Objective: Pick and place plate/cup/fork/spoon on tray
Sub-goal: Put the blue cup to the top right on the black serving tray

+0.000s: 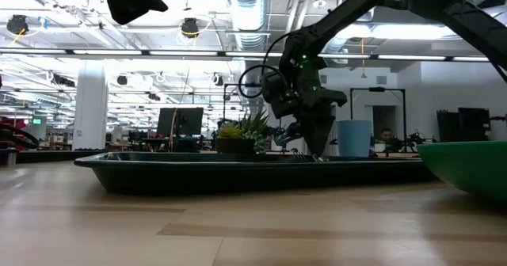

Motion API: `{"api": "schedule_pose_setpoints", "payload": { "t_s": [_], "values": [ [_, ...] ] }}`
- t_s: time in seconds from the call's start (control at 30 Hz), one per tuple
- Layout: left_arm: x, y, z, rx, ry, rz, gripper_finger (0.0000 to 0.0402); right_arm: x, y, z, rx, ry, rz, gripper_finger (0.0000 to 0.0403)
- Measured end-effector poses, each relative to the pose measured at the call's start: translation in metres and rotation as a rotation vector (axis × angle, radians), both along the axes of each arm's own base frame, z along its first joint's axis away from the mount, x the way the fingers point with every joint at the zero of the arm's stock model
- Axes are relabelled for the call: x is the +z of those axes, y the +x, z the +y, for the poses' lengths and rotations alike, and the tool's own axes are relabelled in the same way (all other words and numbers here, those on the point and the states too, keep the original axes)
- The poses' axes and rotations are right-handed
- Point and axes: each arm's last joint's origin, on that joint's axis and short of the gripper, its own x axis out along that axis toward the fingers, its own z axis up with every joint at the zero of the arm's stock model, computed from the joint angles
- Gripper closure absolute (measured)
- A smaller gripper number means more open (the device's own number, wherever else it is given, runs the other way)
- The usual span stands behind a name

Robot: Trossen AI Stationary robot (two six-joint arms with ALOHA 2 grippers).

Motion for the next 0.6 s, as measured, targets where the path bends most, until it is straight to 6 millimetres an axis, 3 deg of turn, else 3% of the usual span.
{"api": "schedule_pose_setpoints", "payload": {
  "t_s": [0.13,0.27,0.47,0.6],
  "values": [
    [0.0,0.0,0.0,0.001,0.0,0.0,0.0162,0.01,-0.003,-0.003,-0.041,-0.011,0.015,0.0289],
    [0.0,0.0,0.0,0.006,0.005,-0.001,0.0162,0.043,-0.011,-0.012,-0.137,-0.056,-0.044,0.0283],
    [0.0,0.0,0.001,0.023,0.017,-0.003,0.0161,0.104,-0.041,-0.032,-0.414,-0.153,-0.179,0.0283],
    [0.0,0.0,0.001,0.017,0.028,-0.003,0.0161,0.125,-0.065,-0.051,-0.611,-0.245,-0.237,0.028]
  ]
}}
